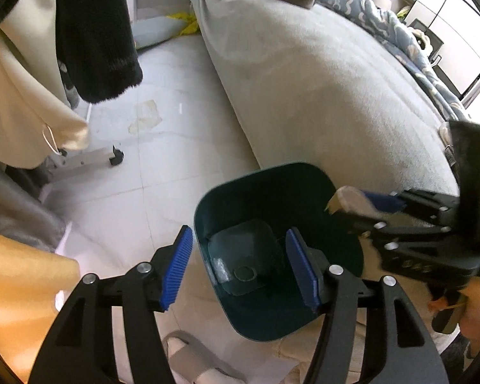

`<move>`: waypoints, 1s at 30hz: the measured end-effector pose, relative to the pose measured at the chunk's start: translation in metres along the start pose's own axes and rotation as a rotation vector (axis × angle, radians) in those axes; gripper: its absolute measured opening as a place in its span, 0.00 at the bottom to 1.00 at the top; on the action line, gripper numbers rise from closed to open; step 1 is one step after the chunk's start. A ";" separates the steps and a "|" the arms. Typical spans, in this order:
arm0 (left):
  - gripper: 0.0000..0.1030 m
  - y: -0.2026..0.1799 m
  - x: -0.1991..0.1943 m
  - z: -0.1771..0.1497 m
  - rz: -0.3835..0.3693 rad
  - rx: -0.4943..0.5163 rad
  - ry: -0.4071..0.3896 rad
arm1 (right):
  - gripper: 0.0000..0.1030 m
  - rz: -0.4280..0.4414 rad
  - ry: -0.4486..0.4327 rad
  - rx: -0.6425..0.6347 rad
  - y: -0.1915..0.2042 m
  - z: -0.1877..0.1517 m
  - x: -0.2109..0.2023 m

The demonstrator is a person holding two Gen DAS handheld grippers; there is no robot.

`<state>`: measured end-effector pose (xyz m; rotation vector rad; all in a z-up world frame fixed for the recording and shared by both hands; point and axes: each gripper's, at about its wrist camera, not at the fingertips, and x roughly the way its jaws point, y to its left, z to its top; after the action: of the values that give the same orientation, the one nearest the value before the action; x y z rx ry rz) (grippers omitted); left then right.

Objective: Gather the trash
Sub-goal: 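Open both tools to drop the tape core and clip into the bin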

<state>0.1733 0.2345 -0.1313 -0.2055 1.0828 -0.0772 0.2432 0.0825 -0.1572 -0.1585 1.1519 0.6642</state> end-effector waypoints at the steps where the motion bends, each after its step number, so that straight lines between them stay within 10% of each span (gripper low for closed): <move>1: 0.62 0.002 -0.004 0.001 -0.008 -0.002 -0.015 | 0.42 -0.004 0.011 0.000 0.001 0.000 0.005; 14: 0.78 0.000 -0.044 0.012 -0.015 0.002 -0.218 | 0.46 -0.061 0.118 -0.003 0.007 -0.010 0.036; 19: 0.83 -0.012 -0.057 0.016 0.003 0.023 -0.271 | 0.72 -0.056 0.103 -0.003 0.007 -0.011 0.033; 30: 0.83 -0.030 -0.064 0.024 0.022 0.054 -0.335 | 0.88 -0.065 -0.042 0.017 0.003 -0.010 -0.011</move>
<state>0.1656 0.2183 -0.0592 -0.1508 0.7478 -0.0496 0.2312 0.0760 -0.1515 -0.1657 1.1075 0.5978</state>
